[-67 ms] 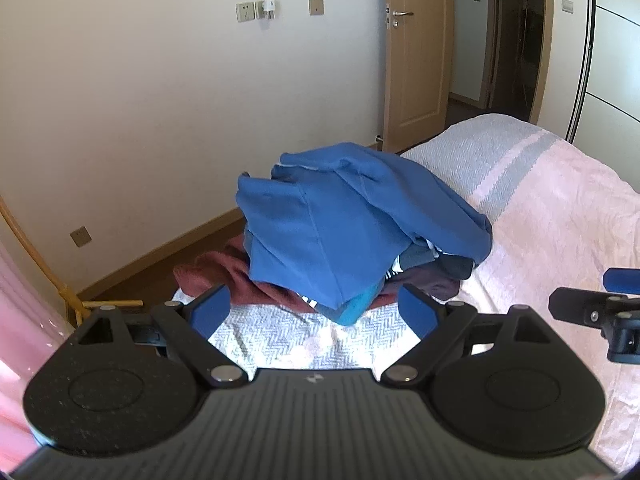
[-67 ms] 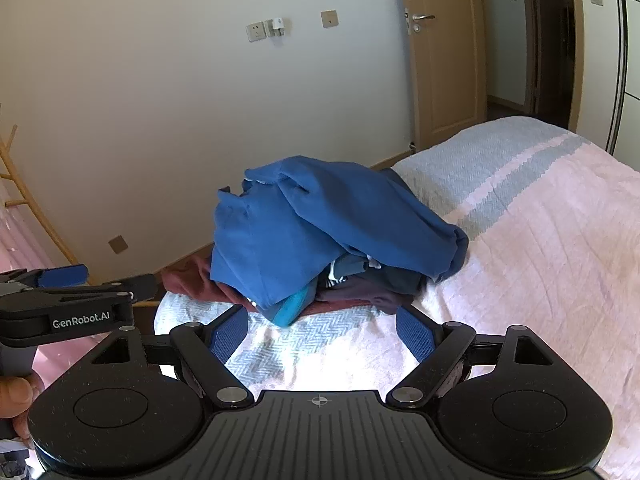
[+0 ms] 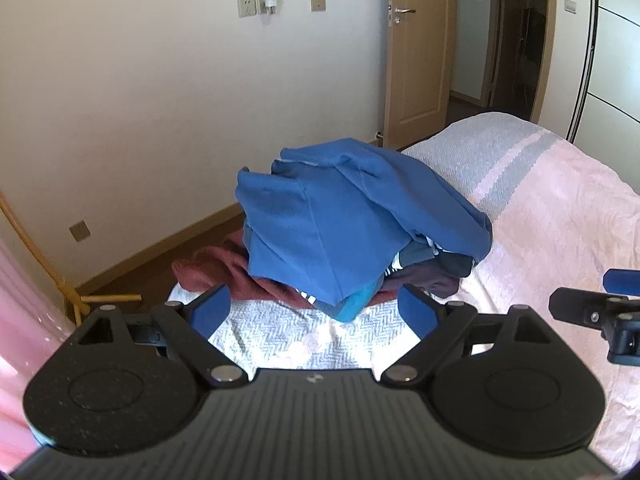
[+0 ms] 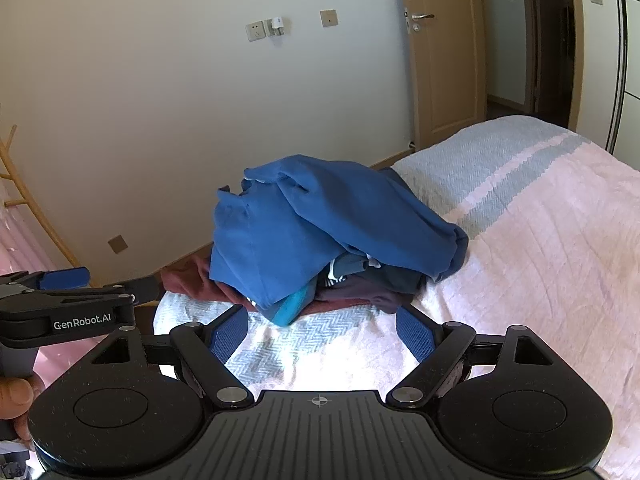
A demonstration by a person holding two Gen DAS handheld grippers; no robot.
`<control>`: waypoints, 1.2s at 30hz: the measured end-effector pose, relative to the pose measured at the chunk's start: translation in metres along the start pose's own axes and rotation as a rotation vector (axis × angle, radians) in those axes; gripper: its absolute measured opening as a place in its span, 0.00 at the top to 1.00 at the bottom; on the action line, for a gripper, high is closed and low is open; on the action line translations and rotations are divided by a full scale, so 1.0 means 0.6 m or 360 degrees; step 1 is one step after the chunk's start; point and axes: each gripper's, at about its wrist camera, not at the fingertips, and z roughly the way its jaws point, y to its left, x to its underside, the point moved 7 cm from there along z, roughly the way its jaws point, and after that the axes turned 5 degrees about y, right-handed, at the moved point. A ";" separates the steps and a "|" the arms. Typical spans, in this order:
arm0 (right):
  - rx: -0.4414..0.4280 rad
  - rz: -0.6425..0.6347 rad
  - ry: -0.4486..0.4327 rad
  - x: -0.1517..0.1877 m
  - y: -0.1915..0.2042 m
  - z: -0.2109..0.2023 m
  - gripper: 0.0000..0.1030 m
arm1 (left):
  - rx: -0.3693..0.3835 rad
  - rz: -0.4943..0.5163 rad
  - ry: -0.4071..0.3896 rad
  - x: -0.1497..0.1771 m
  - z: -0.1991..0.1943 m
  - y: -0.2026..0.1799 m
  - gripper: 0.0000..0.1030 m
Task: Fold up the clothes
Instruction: 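Move both grippers toward the clothes heap on the bed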
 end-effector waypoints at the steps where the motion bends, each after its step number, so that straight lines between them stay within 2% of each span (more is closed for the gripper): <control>1: 0.0003 -0.0003 -0.0001 0.001 0.001 0.001 0.18 | 0.0008 0.0003 -0.0002 0.000 0.001 -0.001 0.14; 4: 0.0013 -0.0013 -0.0006 0.002 0.003 0.002 0.18 | -0.0007 0.0006 -0.0066 0.013 -0.007 -0.007 0.14; 9: 0.0028 -0.0029 -0.0013 0.005 0.006 0.005 0.18 | 0.0042 -0.0016 -0.0019 0.020 -0.009 -0.007 0.14; 11: 0.0031 -0.0034 -0.0013 0.005 0.007 0.007 0.18 | 0.0051 -0.0021 0.0033 0.012 0.015 -0.003 0.14; 21: -0.0002 -0.0033 0.0001 0.003 -0.001 0.008 0.18 | 0.0029 0.0008 0.0024 0.019 0.002 -0.012 0.14; 26: -0.0011 -0.0089 0.0008 0.008 -0.012 0.007 0.18 | 0.0005 0.0098 -0.0029 0.016 -0.005 -0.008 0.14; 30: 0.0009 -0.0277 0.0006 0.013 -0.020 0.014 0.18 | -0.0034 0.0229 -0.0088 0.010 -0.006 0.007 0.14; 36: 0.0029 -0.0453 -0.0008 -0.008 -0.030 0.047 0.18 | -0.0040 0.0418 -0.0115 -0.027 0.047 0.039 0.14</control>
